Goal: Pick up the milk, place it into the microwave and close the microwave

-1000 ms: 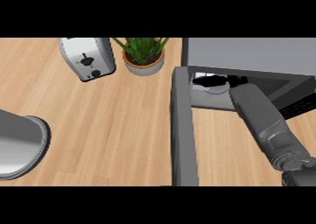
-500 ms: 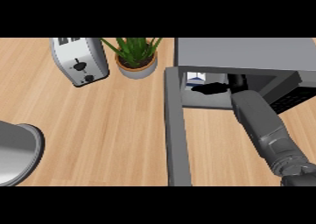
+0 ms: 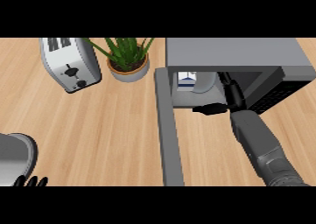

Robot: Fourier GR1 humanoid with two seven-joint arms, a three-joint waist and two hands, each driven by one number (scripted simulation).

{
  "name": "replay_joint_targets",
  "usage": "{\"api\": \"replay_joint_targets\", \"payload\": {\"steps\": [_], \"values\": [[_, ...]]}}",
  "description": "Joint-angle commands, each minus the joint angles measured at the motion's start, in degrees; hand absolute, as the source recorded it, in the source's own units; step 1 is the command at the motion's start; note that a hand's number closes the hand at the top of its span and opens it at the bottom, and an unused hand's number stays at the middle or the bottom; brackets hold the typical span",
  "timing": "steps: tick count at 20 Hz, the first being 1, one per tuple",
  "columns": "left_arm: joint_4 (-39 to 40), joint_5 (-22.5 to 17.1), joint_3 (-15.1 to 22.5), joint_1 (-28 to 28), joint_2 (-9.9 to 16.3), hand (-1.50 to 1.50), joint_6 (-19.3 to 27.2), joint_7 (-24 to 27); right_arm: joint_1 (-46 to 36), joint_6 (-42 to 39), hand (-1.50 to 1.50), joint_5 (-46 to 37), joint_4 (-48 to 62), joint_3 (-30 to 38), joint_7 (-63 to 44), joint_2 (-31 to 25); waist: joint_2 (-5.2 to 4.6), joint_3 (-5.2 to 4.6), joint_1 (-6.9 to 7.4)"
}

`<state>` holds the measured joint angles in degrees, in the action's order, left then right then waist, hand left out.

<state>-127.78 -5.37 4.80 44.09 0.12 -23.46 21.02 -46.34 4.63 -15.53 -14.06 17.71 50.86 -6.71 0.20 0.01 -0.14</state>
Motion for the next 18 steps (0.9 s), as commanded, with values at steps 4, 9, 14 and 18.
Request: {"api": "replay_joint_targets", "payload": {"steps": [4,9,14,18], "values": [[-1.64,3.49,7.33,-4.12,-0.12,-1.5,4.11,-6.48,10.03,-1.85,-1.5,0.86,-9.57,-3.05,-1.17,4.54,0.59,-0.09,-1.73],[4.88,5.36,7.9,-13.69,0.25,1.5,3.38,-11.98,18.45,-11.61,-1.5,2.66,-16.76,-4.55,0.47,2.14,0.63,-0.15,-3.49],[6.39,10.93,12.95,-17.45,-0.1,1.5,6.01,-15.15,28.12,-14.0,-1.5,4.17,-31.62,-6.86,-3.97,1.91,0.76,-0.16,-3.34],[10.78,12.69,14.41,-21.59,-0.11,1.5,7.51,-16.8,39.86,-16.92,-1.5,6.16,-43.98,-7.84,-5.16,1.05,0.62,-0.18,-3.41]]}}
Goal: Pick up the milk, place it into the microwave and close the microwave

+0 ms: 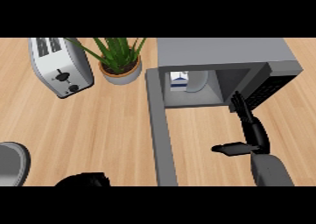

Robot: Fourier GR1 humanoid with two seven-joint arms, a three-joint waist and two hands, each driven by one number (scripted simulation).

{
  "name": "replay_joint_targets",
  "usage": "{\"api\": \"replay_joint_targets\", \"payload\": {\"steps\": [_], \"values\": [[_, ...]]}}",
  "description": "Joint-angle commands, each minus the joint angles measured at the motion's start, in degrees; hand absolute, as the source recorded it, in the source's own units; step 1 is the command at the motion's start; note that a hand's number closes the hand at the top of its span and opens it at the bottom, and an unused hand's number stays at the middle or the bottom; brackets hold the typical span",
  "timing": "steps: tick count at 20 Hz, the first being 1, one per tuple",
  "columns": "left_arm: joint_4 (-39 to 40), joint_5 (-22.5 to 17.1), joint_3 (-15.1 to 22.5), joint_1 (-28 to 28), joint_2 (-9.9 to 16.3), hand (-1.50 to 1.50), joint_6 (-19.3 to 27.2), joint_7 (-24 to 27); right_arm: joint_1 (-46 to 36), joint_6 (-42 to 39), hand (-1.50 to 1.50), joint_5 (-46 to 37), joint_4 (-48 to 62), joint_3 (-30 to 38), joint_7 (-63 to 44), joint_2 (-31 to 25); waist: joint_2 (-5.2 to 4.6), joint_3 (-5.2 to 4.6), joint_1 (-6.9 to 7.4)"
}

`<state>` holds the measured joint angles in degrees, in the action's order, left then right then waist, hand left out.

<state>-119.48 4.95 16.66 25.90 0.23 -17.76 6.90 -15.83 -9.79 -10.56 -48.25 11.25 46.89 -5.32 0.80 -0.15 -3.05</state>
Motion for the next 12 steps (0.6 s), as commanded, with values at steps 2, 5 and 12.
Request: {"api": "replay_joint_targets", "payload": {"steps": [2,5,12], "values": [[6.65,3.53,3.7,-9.74,-0.22,1.5,3.68,-4.03,12.22,-2.93,-1.5,2.39,-17.31,-1.45,-5.21,-1.01,-0.33,0.02,0.39],[11.6,6.3,1.39,-13.43,0.55,1.5,1.86,-0.94,18.49,-3.58,-1.5,3.73,-25.75,-0.03,-6.96,-3.81,-0.49,0.03,1.04],[30.65,10.33,10.12,-27.78,-0.2,1.5,1.02,-4.55,27.83,-5.14,-1.5,5.2,-33.27,1.15,-5.7,-4.73,-0.88,0.07,0.02]]}}
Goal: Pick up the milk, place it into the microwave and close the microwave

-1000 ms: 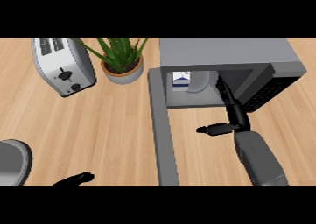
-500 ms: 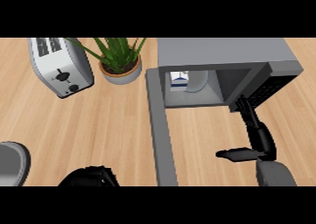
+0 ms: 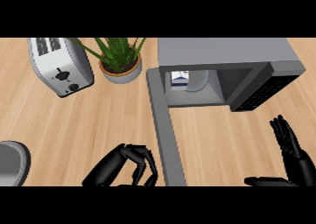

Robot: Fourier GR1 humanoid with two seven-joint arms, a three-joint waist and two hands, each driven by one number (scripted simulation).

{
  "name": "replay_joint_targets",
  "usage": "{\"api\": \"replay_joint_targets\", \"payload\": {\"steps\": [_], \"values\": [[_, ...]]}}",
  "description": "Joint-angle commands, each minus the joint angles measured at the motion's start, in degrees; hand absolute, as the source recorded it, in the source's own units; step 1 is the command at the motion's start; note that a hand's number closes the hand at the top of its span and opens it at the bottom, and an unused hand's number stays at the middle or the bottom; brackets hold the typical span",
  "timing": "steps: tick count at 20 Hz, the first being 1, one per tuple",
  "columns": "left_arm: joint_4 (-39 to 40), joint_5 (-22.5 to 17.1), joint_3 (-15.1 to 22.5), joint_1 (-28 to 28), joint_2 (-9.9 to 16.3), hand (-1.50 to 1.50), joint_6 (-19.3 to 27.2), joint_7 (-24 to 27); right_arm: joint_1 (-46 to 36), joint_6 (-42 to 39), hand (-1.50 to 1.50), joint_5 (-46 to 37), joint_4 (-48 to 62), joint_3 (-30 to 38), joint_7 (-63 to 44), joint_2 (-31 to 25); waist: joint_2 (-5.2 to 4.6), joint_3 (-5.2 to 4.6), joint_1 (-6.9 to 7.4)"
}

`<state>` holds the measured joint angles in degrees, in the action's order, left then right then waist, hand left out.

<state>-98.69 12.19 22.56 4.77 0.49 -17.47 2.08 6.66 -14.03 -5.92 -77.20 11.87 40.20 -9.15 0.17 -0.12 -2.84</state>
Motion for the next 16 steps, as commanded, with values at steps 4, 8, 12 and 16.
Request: {"api": "replay_joint_targets", "payload": {"steps": [4,8,12,16], "values": [[23.77,0.71,7.0,-15.86,-0.48,1.5,7.06,3.82,6.17,-3.13,-1.5,4.3,-10.16,3.01,-2.3,-2.65,-0.33,0.03,0.97],[34.55,-4.92,14.7,-21.73,-0.48,1.5,12.61,10.16,9.91,-8.23,-1.5,8.07,-12.97,4.58,-0.25,-4.74,-0.47,0.01,0.02],[39.92,-13.72,24.81,-26.27,-0.47,1.5,20.57,11.64,8.53,-10.47,-1.5,11.89,-16.46,5.93,-3.24,-6.15,-0.7,-0.07,-1.36],[42.39,-18.19,29.75,-31.06,-0.47,1.5,29.99,9.59,8.37,-12.79,-1.5,14.18,-18.53,5.01,-3.28,-6.19,-0.97,-0.11,-2.84]]}}
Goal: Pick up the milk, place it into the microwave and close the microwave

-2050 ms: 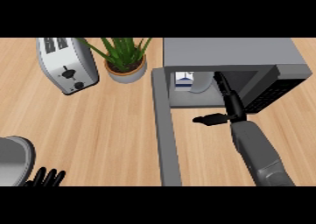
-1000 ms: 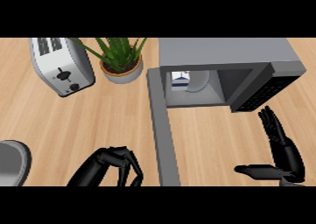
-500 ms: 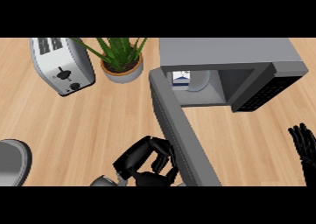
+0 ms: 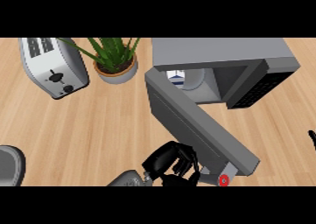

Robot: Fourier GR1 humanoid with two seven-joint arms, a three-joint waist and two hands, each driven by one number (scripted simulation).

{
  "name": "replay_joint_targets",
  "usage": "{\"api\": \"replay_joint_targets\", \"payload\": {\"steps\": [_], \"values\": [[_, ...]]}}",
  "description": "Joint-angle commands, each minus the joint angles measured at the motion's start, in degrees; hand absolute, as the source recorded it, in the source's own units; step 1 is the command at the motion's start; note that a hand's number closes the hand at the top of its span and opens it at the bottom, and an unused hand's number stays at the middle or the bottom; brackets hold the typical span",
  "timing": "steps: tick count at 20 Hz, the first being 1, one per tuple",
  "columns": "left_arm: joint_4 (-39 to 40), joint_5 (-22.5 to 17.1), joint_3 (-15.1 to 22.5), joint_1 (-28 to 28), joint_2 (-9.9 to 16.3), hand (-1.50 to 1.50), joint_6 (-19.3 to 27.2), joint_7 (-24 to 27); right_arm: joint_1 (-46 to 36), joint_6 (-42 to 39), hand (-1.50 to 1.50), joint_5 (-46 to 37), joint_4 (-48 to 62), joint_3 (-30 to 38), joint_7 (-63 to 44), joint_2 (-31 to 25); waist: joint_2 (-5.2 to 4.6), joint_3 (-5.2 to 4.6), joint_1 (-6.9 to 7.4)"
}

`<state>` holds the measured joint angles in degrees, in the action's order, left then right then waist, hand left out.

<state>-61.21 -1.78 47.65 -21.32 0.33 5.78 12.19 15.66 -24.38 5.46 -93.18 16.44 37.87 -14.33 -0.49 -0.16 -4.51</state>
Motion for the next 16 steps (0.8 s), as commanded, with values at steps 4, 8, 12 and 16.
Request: {"api": "replay_joint_targets", "payload": {"steps": [4,8,12,16], "values": [[2.23,-8.26,8.3,-6.97,-0.32,1.5,15.21,-2.43,-2.13,-0.97,-1.5,1.84,-6.44,1.46,-0.29,-2.73,-0.34,-0.13,-2.73],[2.02,-12.06,8.38,-10.05,-0.32,1.5,20.45,-1.8,-3.26,-4.04,-1.5,5.08,-6.32,-0.49,-2.83,-3.06,-0.9,-0.2,-4.48],[1.4,-17.15,6.06,-12.09,-0.32,1.5,23.52,1.71,-4.77,-5.16,-1.5,7.76,-8.54,0.15,-5.69,-5.38,-1.37,-0.39,-5.8],[-0.23,-21.67,3.26,-13.49,-0.32,1.5,27.84,6.22,-4.97,-6.02,-1.5,9.43,-9.67,-0.58,-7.28,-5.78,-1.72,-0.52,-7.23]]}}
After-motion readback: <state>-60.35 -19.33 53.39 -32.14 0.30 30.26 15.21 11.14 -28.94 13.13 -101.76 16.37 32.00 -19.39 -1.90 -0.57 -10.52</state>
